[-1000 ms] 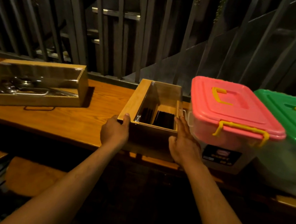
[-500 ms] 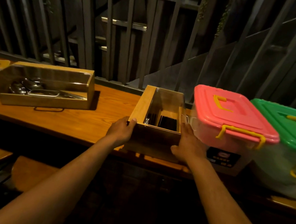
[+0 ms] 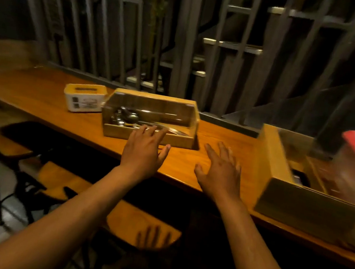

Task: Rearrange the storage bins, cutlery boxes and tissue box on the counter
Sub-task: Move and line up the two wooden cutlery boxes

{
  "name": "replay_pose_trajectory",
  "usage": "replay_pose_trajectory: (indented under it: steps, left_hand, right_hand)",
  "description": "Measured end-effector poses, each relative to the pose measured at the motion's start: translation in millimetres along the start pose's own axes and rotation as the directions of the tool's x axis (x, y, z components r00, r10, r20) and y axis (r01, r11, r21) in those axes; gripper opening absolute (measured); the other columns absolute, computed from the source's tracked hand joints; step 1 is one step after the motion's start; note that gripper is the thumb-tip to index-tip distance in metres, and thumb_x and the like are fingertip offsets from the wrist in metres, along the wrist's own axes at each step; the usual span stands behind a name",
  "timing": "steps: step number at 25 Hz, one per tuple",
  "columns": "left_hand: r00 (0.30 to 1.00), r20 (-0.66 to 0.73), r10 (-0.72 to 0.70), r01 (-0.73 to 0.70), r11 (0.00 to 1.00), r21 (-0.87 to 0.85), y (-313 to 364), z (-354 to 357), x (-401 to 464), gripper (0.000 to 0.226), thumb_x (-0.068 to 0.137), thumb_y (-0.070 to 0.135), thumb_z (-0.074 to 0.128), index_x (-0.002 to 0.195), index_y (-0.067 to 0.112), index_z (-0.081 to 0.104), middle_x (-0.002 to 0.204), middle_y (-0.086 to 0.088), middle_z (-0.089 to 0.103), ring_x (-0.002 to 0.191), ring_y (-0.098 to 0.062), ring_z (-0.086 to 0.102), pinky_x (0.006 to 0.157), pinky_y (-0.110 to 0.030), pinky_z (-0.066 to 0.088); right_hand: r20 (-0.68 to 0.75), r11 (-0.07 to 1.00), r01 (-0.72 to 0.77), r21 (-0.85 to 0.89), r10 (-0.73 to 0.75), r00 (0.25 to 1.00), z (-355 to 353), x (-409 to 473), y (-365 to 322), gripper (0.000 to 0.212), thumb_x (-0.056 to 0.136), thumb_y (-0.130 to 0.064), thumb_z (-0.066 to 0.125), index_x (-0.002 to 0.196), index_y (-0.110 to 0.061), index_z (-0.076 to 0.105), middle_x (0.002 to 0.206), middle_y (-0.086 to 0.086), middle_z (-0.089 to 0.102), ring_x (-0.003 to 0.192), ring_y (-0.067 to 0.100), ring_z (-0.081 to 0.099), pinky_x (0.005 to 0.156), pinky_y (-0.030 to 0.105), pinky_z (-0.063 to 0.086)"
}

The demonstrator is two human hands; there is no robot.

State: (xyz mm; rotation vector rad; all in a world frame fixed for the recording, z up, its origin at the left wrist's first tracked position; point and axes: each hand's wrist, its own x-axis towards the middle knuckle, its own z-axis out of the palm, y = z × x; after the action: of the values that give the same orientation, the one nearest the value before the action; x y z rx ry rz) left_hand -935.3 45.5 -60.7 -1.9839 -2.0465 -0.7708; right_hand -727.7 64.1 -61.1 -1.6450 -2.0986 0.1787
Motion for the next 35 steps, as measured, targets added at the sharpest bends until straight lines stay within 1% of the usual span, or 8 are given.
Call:
replay_pose_trajectory:
  steps: [6, 12, 18, 20, 24, 28, 31, 35]
  left_hand:
    - [0.993, 0.034, -0.114, 0.111, 0.992, 0.062, -93.4, -23.2, 19.8, 0.058, 0.096, 0.050, 0.043, 0.150, 0.032, 0.028, 0.156, -0.007, 0.034, 0.148, -0.030, 0.019, 0.118, -0.048, 0.024]
    - [0.988, -0.013, -0.152, 0.153, 0.987, 0.049, -144.0, -15.2, 64.8, 0.058, 0.094, 0.047, 0.049, 0.147, 0.034, 0.031, 0.152, -0.002, 0.037, 0.145, -0.027, 0.022, 0.115, -0.047, 0.026]
    - [0.969, 0.046, -0.242, 0.241, 0.970, 0.043, -198.4, 1.3, 106.5, 0.058, 0.096, 0.052, 0.041, 0.150, 0.035, 0.026, 0.154, -0.008, 0.036, 0.145, -0.029, 0.025, 0.115, -0.048, 0.029]
    - [0.971, 0.059, -0.230, 0.229, 0.973, 0.026, -215.7, 8.7, 120.2, 0.057, 0.096, 0.052, 0.042, 0.149, 0.035, 0.029, 0.152, -0.007, 0.039, 0.144, -0.028, 0.028, 0.113, -0.047, 0.031]
    - [0.976, 0.140, -0.166, 0.185, 0.974, -0.131, -252.5, 22.3, 157.3, 0.054, 0.097, 0.047, 0.045, 0.148, 0.033, 0.033, 0.151, -0.004, 0.040, 0.142, -0.026, 0.032, 0.111, -0.046, 0.033]
    - [0.939, 0.309, -0.154, 0.276, 0.870, -0.407, -259.7, 33.4, 166.6, 0.053, 0.099, 0.041, 0.044, 0.150, 0.028, 0.032, 0.134, -0.007, 0.058, 0.122, -0.026, 0.054, 0.098, -0.045, 0.048]
    - [0.951, 0.293, -0.101, 0.206, 0.912, -0.354, -247.5, 28.9, 151.5, 0.051, 0.102, 0.039, 0.036, 0.151, 0.027, 0.030, 0.143, -0.008, 0.050, 0.125, -0.028, 0.051, 0.097, -0.043, 0.047]
    - [0.948, 0.309, -0.074, 0.249, 0.778, -0.576, -251.5, 6.0, 131.1, 0.037, 0.101, 0.037, 0.042, 0.135, 0.035, 0.054, 0.133, -0.001, 0.061, 0.117, -0.023, 0.058, 0.094, -0.038, 0.049]
  right_hand:
    - [0.010, 0.993, 0.099, 0.062, -0.099, 0.995, 60.6, 53.4, -89.7, 0.065, 0.085, -0.045, 0.060, 0.144, -0.039, 0.035, 0.160, 0.000, 0.023, 0.148, 0.027, 0.013, 0.116, 0.056, 0.020]
    - [0.030, 0.973, 0.212, 0.092, -0.215, 0.976, 92.9, 125.0, -134.4, 0.055, 0.092, -0.048, 0.049, 0.145, -0.038, 0.036, 0.161, 0.002, 0.020, 0.149, 0.027, 0.011, 0.118, 0.053, 0.015]
    - [0.122, 0.964, 0.257, 0.070, -0.264, 0.957, 122.4, 179.5, -167.9, 0.052, 0.099, -0.041, 0.040, 0.149, -0.038, 0.026, 0.163, -0.001, 0.013, 0.150, 0.023, 0.006, 0.118, 0.053, 0.011]
    - [0.143, 0.973, 0.231, -0.011, -0.227, 0.963, 136.8, 187.8, -175.1, 0.055, 0.099, -0.046, 0.036, 0.151, -0.037, 0.020, 0.164, -0.001, 0.012, 0.150, 0.024, 0.006, 0.117, 0.056, 0.009]
    - [0.033, 0.974, 0.150, -0.168, -0.147, 0.989, 163.4, 184.9, -182.0, 0.062, 0.094, -0.061, 0.028, 0.151, -0.040, 0.014, 0.163, -0.002, 0.015, 0.150, 0.024, 0.007, 0.116, 0.057, 0.009]
    - [-0.064, 0.994, 0.065, -0.084, -0.071, 0.995, 174.5, 181.7, -190.6, 0.054, 0.096, -0.043, 0.038, 0.148, -0.040, 0.024, 0.161, -0.005, 0.021, 0.150, 0.020, 0.008, 0.118, 0.053, 0.009]
    - [-0.110, 0.999, -0.033, -0.007, 0.032, 0.993, 172.3, 176.8, -196.0, 0.052, 0.095, -0.029, 0.042, 0.145, -0.037, 0.035, 0.159, -0.005, 0.026, 0.150, 0.019, 0.012, 0.117, 0.053, 0.014]
    - [-0.143, 0.952, -0.161, 0.260, 0.202, 0.969, 158.2, 168.5, -214.6, 0.057, 0.082, -0.047, 0.043, 0.137, -0.033, 0.049, 0.153, 0.000, 0.038, 0.144, 0.022, 0.026, 0.115, 0.048, 0.027]
